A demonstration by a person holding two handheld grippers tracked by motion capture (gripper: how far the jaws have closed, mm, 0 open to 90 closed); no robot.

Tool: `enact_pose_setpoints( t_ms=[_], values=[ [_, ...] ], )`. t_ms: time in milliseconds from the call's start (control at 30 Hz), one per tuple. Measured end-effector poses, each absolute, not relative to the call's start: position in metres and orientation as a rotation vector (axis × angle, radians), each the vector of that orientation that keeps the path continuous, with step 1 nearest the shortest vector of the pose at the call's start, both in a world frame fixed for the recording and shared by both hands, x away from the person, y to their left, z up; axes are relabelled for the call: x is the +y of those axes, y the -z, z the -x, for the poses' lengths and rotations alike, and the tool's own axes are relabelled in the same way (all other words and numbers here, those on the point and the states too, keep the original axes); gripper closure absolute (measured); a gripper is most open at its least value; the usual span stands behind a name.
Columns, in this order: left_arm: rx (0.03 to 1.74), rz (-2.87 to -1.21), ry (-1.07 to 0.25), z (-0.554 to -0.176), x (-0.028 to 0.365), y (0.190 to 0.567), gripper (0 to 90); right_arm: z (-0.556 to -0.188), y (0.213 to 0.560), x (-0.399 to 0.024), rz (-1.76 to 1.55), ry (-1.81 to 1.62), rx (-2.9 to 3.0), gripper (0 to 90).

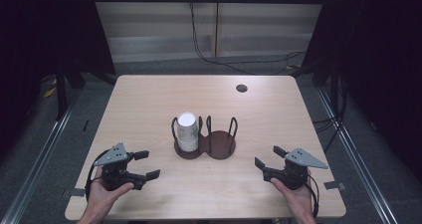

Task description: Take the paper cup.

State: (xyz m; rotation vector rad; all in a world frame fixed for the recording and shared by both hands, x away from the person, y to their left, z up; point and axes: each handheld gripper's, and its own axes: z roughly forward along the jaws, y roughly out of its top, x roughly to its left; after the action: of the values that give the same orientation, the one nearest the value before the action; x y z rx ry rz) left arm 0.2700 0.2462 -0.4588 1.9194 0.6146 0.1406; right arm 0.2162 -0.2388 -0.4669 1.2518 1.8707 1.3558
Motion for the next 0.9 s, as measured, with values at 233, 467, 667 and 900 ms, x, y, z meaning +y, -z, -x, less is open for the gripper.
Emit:
enact_pose_setpoints(
  t_ms=[233,467,667,900],
  values=[
    [0.622,-1.954,-0.104,-0.270,0.241,0.462,16.1,-0.216,0.467,-0.237,-1.252,-1.360,1.881,17.4],
    [0.625,-1.935,-0.072,-0.271,0.239,0.456,17.5,-0.214,0.467,-0.237,-1.247,-1.380,1.878,18.0],
    [0.610,-1.957,-0.024,-0.273,0.235,0.447,19.2,-0.212,0.465,-0.235,-1.230,-1.399,1.883,19.1],
    [0.592,-1.969,-0.032,-0.276,0.230,0.436,19.4,-0.211,0.467,-0.231,-1.217,-1.396,1.916,18.7]
  ],
)
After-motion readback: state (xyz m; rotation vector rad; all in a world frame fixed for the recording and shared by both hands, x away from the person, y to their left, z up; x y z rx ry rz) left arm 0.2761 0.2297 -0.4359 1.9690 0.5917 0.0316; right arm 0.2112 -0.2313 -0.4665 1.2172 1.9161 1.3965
